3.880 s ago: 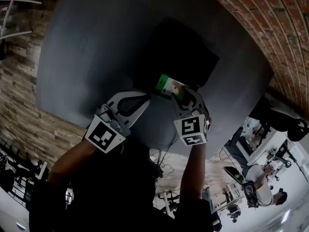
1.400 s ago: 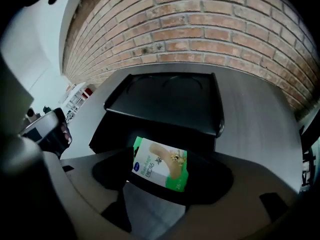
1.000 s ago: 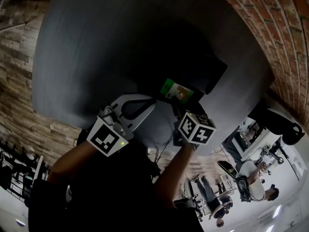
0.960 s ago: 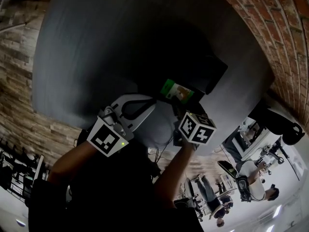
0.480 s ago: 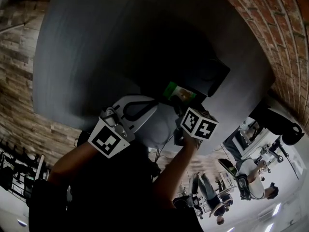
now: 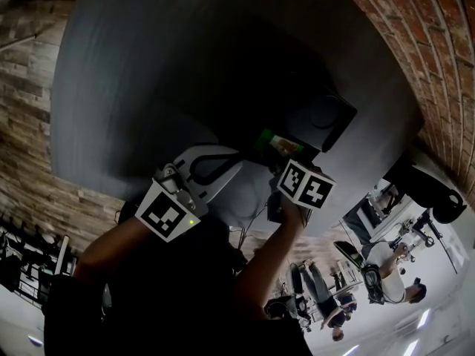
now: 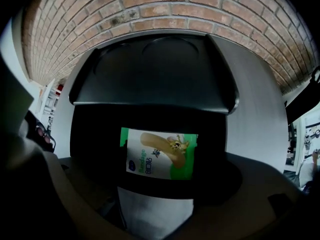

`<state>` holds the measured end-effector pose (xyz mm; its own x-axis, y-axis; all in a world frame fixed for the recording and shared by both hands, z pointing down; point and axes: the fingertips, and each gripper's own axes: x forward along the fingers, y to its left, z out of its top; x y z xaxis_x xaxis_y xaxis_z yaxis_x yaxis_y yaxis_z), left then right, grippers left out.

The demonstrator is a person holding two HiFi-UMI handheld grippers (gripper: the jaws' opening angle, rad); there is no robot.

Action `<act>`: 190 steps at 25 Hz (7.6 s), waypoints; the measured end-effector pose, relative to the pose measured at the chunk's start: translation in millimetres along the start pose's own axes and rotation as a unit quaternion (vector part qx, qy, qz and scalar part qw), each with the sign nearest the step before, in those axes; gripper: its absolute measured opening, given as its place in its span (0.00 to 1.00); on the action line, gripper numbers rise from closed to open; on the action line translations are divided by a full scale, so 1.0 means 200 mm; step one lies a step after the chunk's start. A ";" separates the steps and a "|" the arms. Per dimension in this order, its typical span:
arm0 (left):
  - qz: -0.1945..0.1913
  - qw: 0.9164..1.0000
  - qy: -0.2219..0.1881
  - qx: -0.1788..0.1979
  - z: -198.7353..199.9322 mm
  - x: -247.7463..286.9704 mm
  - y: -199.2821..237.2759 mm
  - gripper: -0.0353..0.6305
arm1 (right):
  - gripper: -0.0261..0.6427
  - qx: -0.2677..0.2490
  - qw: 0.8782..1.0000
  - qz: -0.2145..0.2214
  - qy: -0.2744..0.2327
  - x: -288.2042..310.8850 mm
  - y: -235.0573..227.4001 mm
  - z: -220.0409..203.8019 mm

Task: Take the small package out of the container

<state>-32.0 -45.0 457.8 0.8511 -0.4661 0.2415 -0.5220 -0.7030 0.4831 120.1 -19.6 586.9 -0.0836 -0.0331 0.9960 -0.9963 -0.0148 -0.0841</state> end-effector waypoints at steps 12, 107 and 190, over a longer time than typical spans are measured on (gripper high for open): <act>0.002 1.000 0.003 -0.008 -0.02 0.00 0.04 0.11 | 0.65 0.001 0.998 -0.063 0.014 0.04 -0.01 0.00; 0.047 0.994 0.023 0.095 -0.27 0.39 -0.70 0.11 | 0.15 0.027 0.952 0.253 -0.173 -0.50 -0.30 -0.02; 0.178 0.972 0.000 0.154 -0.48 0.83 -0.66 0.26 | 0.14 0.065 0.929 0.318 -0.178 -0.49 -0.30 -0.01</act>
<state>183.0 22.3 515.9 0.6143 -0.7086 0.3471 -0.7746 -0.6254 0.0941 187.4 -12.6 494.4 -0.6212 -0.4037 0.6717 -0.7347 0.0017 -0.6784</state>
